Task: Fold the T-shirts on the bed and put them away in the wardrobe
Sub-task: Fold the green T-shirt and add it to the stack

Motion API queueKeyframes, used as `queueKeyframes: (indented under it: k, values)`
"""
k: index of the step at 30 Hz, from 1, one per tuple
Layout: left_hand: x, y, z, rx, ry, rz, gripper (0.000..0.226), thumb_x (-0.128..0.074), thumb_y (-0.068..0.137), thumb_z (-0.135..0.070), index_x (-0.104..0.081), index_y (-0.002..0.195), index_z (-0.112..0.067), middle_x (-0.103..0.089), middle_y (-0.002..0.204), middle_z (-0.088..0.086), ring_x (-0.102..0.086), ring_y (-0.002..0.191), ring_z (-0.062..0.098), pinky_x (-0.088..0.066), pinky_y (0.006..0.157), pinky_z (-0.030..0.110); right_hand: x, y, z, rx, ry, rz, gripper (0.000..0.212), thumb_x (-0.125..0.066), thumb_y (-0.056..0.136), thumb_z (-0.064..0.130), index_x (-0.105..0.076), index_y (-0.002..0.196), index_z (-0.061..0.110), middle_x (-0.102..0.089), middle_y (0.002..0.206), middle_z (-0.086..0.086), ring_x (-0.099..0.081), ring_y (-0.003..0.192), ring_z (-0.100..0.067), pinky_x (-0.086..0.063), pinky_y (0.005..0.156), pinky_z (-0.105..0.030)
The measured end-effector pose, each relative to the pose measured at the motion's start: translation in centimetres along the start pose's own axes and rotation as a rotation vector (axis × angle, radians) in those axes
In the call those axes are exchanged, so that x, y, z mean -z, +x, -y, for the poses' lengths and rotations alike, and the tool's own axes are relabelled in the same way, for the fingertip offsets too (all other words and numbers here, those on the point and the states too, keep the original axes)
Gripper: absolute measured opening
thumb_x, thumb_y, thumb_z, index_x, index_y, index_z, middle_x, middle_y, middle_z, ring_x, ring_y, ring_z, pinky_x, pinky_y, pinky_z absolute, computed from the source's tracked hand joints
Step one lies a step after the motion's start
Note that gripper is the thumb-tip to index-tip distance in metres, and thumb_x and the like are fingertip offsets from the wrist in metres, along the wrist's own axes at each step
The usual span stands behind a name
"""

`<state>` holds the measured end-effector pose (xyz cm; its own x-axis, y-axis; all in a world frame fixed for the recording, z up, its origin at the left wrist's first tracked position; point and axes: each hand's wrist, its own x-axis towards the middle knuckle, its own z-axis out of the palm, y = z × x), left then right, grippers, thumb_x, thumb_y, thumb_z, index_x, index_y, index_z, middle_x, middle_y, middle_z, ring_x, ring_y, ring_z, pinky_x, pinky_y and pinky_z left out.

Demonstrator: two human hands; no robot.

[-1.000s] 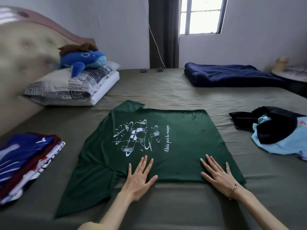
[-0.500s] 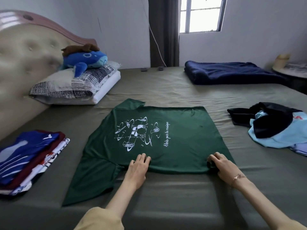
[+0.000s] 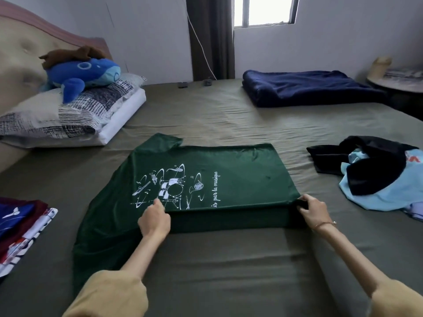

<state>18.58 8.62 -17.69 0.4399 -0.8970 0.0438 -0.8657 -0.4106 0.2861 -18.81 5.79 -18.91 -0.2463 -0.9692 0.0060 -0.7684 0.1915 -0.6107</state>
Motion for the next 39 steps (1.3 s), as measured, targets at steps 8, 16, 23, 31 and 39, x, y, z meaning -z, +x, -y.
queueKeyframes:
  k: [8, 16, 23, 31, 39]
  values:
    - [-2.0, 6.7, -1.7, 0.173, 0.024, -0.065, 0.026, -0.043, 0.088, 0.001, -0.061, 0.106, -0.004, -0.063, 0.110, 0.015, -0.059, 0.103, 0.033, -0.045, 0.078, 0.036, -2.0, 4.8, 0.6, -0.117, 0.084, -0.171, 0.021, -0.054, 0.091, 0.003, -0.060, 0.104, -0.012, -0.063, 0.107, -0.031, -0.057, 0.104, -0.043, -0.037, 0.084, -0.039]
    - [-3.5, 11.1, -3.0, 0.187, -0.026, -0.104, 0.027, -0.047, 0.088, -0.002, -0.059, 0.112, -0.002, -0.062, 0.114, 0.016, -0.053, 0.112, 0.033, -0.046, 0.084, 0.041, -3.7, 6.2, 2.3, -0.183, -0.083, -0.271, 0.028, -0.045, 0.097, 0.012, -0.049, 0.110, -0.012, -0.059, 0.103, -0.038, -0.056, 0.099, -0.047, -0.041, 0.075, -0.043]
    - [-5.4, 10.7, -2.8, 0.115, -0.059, -0.204, 0.028, -0.049, 0.085, -0.017, -0.061, 0.104, 0.001, -0.062, 0.112, 0.017, -0.045, 0.116, 0.031, -0.038, 0.090, 0.044, -4.3, 6.3, 2.7, -0.208, -0.157, -0.316, 0.033, -0.043, 0.096, 0.025, -0.050, 0.106, -0.005, -0.058, 0.111, -0.031, -0.056, 0.101, -0.044, -0.044, 0.078, -0.044]
    - [-5.2, 10.7, -3.3, 0.109, -0.009, -0.158, 0.031, -0.051, 0.088, -0.019, -0.056, 0.112, 0.001, -0.056, 0.119, 0.018, -0.043, 0.119, 0.031, -0.038, 0.095, 0.047, -4.8, 6.1, 2.8, -0.214, -0.228, -0.319, 0.034, -0.047, 0.096, 0.020, -0.043, 0.118, -0.005, -0.052, 0.117, -0.028, -0.054, 0.106, -0.043, -0.045, 0.077, -0.048]
    - [-7.3, 6.4, -6.5, -0.250, 0.052, -0.138, 0.046, -0.039, 0.097, -0.021, -0.039, 0.141, -0.010, -0.035, 0.149, 0.009, -0.026, 0.141, 0.019, 0.001, 0.112, 0.059, -6.9, 4.2, 3.8, 0.289, -0.499, -0.223, 0.043, -0.039, 0.092, 0.031, -0.058, 0.121, 0.007, -0.042, 0.144, -0.014, -0.040, 0.134, -0.022, -0.016, 0.108, -0.052]
